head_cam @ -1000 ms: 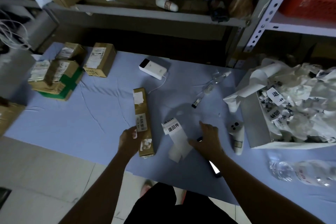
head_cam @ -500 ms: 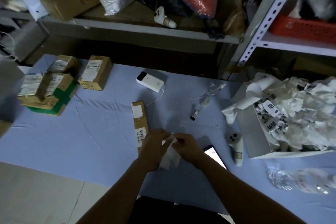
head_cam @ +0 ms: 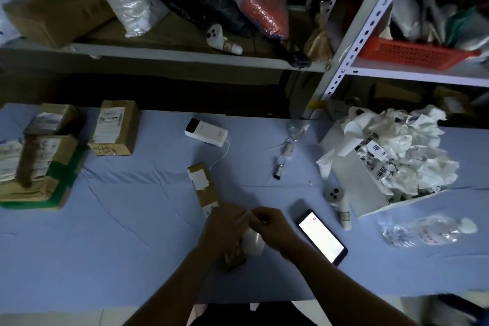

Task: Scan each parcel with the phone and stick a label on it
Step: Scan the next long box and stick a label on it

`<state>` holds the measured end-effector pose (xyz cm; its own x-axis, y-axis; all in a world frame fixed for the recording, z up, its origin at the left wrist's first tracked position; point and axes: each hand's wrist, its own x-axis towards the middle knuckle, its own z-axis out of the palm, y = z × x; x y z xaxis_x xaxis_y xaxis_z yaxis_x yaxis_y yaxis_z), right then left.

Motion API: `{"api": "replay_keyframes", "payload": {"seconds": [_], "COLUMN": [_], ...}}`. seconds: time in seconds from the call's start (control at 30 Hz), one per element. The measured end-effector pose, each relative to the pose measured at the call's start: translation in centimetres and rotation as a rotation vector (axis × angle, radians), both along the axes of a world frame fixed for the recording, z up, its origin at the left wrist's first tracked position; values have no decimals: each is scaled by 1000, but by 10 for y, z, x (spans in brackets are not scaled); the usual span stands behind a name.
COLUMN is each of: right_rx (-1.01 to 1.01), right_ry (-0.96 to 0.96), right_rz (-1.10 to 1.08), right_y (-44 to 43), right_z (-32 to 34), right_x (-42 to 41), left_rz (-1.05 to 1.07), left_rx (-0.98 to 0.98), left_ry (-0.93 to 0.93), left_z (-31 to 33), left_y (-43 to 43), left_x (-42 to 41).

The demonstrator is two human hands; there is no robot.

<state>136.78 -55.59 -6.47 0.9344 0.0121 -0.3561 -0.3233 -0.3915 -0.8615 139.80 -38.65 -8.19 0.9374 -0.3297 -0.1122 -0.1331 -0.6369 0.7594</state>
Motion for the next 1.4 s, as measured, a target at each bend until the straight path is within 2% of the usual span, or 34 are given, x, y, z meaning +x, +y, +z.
{"api": "replay_keyframes", "payload": {"seconds": [0.1, 0.23, 0.47, 0.57, 0.73, 0.83, 0.9, 1.0, 1.1, 1.23, 1.3, 1.37, 1.4], "right_rx": [-52, -119, -216, -252, -361, -542, -419, 16, 302, 248, 310, 384, 408], "right_ry": [14, -15, 31, 70, 148, 18, -92, -33, 87, 72, 68, 74, 78], "right_rz": [-55, -70, 24, 12, -136, -105, -93, -138, -246, -243, -250, -215, -188], "right_y": [5, 7, 0, 0, -9, -7, 7, 39, 58, 61, 60, 59, 59], "right_z": [2, 7, 5, 6, 12, 21, 32, 48, 56, 50, 47, 43, 42], "right_x": [-5, -12, -11, -4, 9, 19, 28, 50, 71, 80, 80, 81, 80], "left_rz": [-43, -69, -43, 71, 396, 414, 349, 223, 193, 262, 315, 403, 458], "left_rx": [-20, -165, -158, -134, -149, 108, 334, 544, 462, 280, 155, -154, -318], "left_ry": [14, 88, 164, 86, -83, -339, -534, -792, -939, -836, -546, -110, 39], "left_z": [0, -2, -7, -4, 19, 36, 49, 54, 48, 40, 38, 41, 41], "left_y": [2, 5, 8, 9, 12, 20, 23, 26, 33, 51, 59, 63, 63], "left_x": [0, -4, -2, 1, 5, 11, 15, 14, 14, 15, 13, 9, 10]}}
